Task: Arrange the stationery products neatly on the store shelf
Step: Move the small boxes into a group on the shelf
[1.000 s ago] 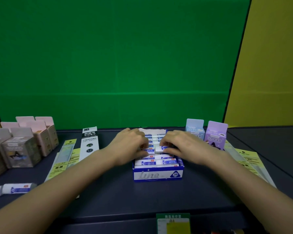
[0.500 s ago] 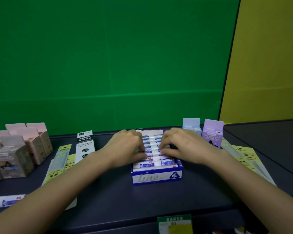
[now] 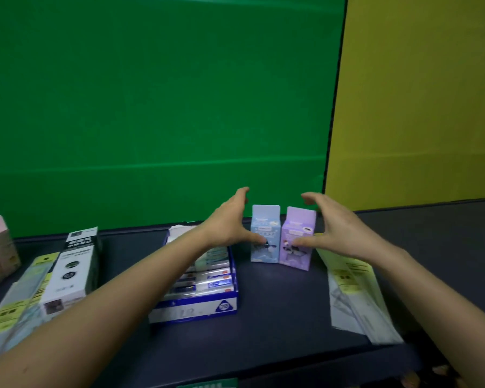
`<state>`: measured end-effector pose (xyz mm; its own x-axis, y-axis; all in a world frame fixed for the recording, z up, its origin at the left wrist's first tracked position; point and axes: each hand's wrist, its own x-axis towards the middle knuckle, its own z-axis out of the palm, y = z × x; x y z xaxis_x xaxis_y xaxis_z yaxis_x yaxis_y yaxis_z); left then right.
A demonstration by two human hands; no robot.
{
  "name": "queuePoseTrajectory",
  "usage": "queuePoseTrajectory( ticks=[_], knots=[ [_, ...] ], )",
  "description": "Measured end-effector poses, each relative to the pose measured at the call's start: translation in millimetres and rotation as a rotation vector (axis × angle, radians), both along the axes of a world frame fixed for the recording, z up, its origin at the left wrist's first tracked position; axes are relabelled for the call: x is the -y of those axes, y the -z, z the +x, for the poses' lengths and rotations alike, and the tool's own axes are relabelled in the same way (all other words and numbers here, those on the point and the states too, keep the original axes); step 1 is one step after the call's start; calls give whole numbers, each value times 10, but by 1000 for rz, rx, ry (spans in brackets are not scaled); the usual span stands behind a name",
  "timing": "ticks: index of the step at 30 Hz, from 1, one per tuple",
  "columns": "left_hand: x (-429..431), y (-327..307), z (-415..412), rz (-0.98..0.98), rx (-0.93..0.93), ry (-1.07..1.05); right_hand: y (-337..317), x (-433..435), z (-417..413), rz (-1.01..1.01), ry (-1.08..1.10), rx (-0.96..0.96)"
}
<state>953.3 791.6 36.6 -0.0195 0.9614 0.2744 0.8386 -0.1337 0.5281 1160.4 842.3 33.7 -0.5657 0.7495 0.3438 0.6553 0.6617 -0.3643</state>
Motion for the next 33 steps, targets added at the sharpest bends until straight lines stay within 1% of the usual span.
queuePoseTrajectory(
  ticks=[3,7,9,11,14,17,20,23,28,33],
  knots=[
    [-180,29,31,-105,157,-18,114,-104,32,-107,-47,-41],
    [-233,72,33,-164,276,72,181,-171,76,-157,-117,-77],
    [-196,28,70,-130,291,78,133,-190,121,-182,-156,-90],
    [-123,-68,98,-51,292,73,27,-204,167,-181,-195,-134],
    [98,-283,59,75,289,35,-201,-153,157,-124,-256,-208],
    [459,-468,-65,174,251,-37,-411,-27,-10,-72,-356,-268],
    [909,-539,-252,231,190,-159,-526,150,-289,-71,-469,-286],
    [1374,-541,-452,270,176,-293,-569,386,-615,-91,-592,-282],
    [2212,-501,-836,299,174,-467,-568,859,-1171,-115,-742,-245],
    [3091,-441,-1243,308,191,-581,-549,1421,-1664,-117,-823,-207]
  ],
)
